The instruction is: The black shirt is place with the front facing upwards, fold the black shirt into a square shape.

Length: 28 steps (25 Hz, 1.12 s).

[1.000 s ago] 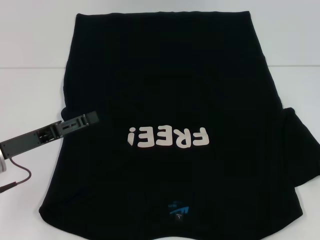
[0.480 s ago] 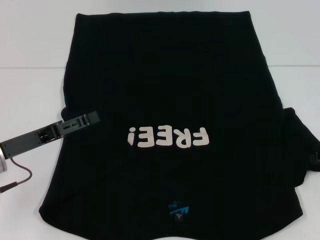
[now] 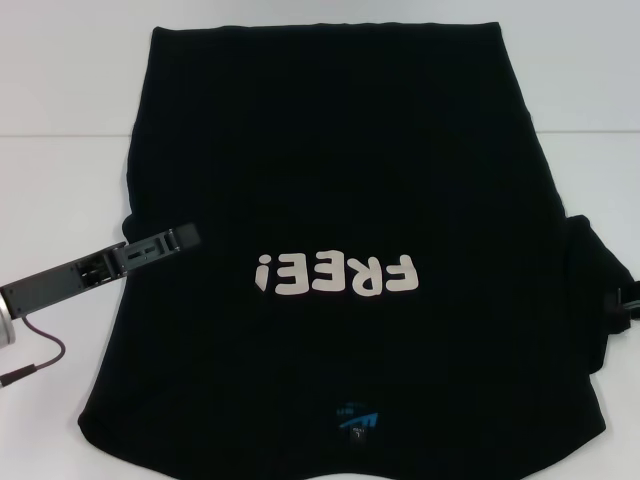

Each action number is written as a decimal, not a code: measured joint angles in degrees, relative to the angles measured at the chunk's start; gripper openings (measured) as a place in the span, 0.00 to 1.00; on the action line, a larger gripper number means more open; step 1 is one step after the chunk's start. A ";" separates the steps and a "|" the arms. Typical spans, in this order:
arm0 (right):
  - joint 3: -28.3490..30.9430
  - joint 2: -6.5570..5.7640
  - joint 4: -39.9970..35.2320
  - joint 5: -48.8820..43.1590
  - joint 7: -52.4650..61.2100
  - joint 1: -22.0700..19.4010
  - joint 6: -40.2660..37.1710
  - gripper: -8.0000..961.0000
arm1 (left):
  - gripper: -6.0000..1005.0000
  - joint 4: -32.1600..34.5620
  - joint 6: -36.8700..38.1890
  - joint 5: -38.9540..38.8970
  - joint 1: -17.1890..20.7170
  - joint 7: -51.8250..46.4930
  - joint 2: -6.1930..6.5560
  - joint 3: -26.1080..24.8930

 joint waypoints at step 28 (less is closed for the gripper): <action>-0.36 0.62 3.15 0.08 0.73 1.76 2.22 0.40 | 0.94 -0.18 0.00 -0.73 -0.08 0.24 0.10 -0.01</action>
